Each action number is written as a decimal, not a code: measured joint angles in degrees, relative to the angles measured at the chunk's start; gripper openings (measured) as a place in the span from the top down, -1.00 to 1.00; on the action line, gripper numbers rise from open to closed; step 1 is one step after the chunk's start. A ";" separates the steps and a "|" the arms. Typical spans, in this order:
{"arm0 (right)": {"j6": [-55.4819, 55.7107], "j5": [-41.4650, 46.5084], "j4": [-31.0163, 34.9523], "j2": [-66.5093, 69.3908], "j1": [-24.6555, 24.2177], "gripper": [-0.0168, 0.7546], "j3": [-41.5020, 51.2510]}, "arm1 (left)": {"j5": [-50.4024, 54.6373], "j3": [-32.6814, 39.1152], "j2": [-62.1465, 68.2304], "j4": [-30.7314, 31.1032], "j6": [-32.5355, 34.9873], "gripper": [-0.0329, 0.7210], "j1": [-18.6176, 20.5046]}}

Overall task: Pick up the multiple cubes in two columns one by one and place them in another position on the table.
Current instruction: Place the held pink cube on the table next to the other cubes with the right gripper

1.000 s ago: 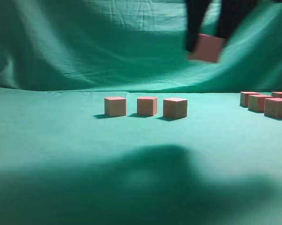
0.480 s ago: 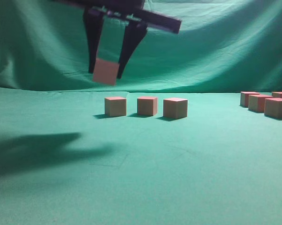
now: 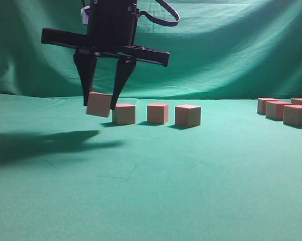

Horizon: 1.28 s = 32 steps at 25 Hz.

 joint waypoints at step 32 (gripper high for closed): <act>2.50 -0.46 -2.44 2.08 0.00 0.28 -0.43 | 0.00 0.00 0.00 0.00 0.00 0.91 0.00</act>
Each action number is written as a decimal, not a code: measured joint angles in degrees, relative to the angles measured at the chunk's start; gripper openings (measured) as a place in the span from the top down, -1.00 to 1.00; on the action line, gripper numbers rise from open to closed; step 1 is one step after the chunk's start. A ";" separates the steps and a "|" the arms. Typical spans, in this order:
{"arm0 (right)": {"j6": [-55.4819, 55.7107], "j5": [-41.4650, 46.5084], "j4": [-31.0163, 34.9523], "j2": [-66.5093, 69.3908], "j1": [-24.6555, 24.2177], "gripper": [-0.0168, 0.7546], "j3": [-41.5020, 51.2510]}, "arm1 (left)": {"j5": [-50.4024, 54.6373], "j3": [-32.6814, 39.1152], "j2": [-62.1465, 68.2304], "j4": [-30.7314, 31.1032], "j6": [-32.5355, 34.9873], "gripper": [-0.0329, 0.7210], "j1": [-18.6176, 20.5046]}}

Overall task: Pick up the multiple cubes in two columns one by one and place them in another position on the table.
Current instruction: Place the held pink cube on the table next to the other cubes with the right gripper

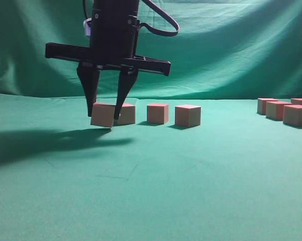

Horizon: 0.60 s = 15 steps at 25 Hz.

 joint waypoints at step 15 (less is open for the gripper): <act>0.00 0.16 0.91 1.28 0.00 0.11 0.00 | 0.00 0.00 0.00 0.00 0.00 0.91 0.00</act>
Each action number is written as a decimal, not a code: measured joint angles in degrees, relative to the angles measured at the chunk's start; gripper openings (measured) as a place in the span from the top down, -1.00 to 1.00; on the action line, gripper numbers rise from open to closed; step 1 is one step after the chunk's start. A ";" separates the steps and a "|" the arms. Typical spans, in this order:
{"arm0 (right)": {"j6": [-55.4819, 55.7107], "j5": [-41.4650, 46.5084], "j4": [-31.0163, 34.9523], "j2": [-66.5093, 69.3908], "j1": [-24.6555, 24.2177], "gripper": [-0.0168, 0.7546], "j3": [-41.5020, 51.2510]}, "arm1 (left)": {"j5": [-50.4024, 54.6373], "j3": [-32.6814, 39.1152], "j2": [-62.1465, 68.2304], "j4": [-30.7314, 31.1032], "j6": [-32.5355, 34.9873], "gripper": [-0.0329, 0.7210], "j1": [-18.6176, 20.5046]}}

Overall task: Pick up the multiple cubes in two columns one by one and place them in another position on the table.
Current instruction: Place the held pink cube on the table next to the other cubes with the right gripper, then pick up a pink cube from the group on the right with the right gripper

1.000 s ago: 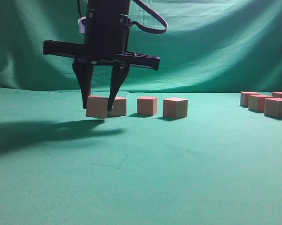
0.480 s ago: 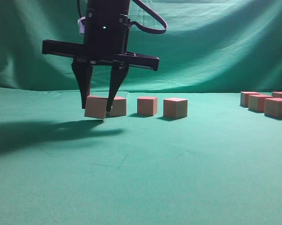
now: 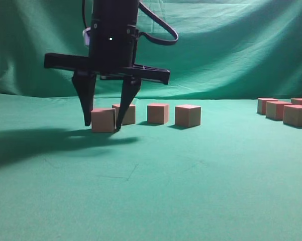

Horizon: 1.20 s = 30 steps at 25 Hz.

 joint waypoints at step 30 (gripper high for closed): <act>-22.30 11.83 -4.54 -16.35 0.00 -0.52 -23.53 | 0.00 0.00 0.00 0.00 0.00 0.91 0.00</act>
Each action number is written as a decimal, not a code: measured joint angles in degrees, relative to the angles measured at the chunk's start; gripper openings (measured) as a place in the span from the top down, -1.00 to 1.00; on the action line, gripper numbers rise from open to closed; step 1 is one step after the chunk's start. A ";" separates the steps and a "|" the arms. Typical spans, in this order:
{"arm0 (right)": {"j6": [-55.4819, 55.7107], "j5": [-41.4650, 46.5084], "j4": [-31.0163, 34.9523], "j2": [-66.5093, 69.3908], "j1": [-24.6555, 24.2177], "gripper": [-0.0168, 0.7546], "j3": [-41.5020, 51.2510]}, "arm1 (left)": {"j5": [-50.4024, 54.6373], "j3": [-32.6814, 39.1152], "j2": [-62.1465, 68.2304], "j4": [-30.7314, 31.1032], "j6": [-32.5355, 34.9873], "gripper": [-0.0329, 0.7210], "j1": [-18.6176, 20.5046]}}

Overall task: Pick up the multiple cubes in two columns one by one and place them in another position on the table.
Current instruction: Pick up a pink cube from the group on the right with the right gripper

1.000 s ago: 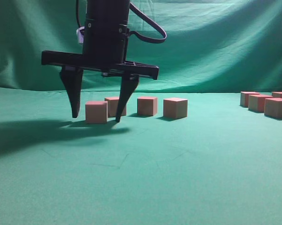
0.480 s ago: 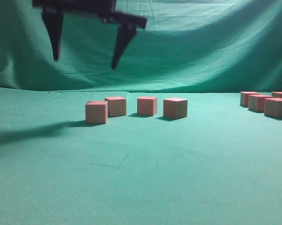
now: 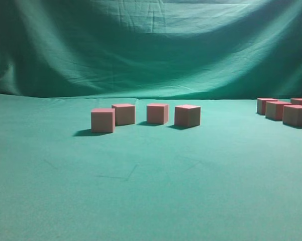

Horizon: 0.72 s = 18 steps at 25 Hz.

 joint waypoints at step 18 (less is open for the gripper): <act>5.33 0.42 -13.55 -29.71 -14.47 -0.52 42.92 | 0.00 0.00 0.00 0.00 0.00 0.91 0.00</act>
